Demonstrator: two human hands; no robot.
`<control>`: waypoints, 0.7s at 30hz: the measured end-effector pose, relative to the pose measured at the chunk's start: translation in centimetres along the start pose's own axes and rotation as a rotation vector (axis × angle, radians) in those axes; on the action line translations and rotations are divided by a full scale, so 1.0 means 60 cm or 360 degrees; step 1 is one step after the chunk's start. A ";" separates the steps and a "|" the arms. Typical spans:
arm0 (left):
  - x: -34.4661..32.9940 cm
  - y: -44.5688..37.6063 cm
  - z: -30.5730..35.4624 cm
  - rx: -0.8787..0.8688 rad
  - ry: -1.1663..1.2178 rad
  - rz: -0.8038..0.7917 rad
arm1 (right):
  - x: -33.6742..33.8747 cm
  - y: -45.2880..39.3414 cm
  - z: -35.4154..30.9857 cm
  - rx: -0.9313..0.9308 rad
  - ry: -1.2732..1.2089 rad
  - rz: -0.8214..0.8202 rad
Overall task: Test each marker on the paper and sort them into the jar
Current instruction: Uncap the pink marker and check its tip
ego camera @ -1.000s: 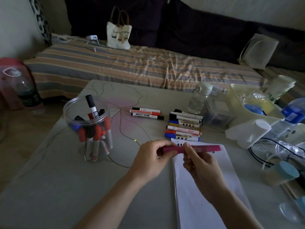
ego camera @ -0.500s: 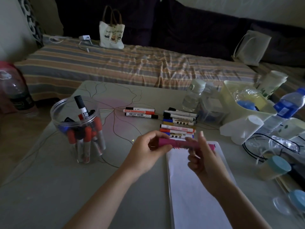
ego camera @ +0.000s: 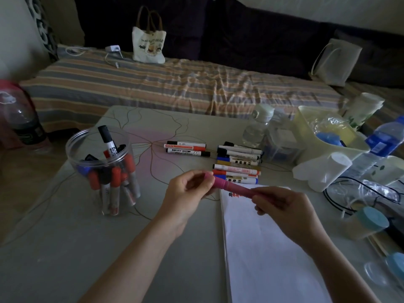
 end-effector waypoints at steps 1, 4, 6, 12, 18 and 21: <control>0.000 0.000 -0.002 -0.0020 -0.0039 0.0019 | -0.004 0.000 0.000 0.0011 0.0054 0.0007; 0.000 0.001 -0.002 -0.0107 -0.0166 0.0064 | -0.018 0.003 0.008 -0.0001 0.0123 -0.0061; 0.000 0.000 0.002 -0.0147 -0.0177 0.0037 | -0.030 0.006 0.012 0.0024 0.0148 -0.0140; -0.008 -0.004 -0.005 -0.0170 -0.0314 -0.0024 | -0.067 0.002 0.015 0.0041 0.0335 -0.0256; 0.004 -0.011 -0.008 0.0051 -0.0367 -0.0069 | -0.049 -0.015 0.033 0.0089 0.0515 0.0027; 0.026 -0.019 -0.021 0.0234 -0.1037 -0.0088 | -0.011 -0.080 0.060 0.0064 0.0791 0.0207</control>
Point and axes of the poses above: each hand's wrist, its own y-axis away from the middle knuckle, its own x-axis out of the back of the hand, z = x × y, the point moved 2 cm from there along -y, towards the middle knuckle, and after that the axes turned 7 degrees about -z, right-handed, at the moved point
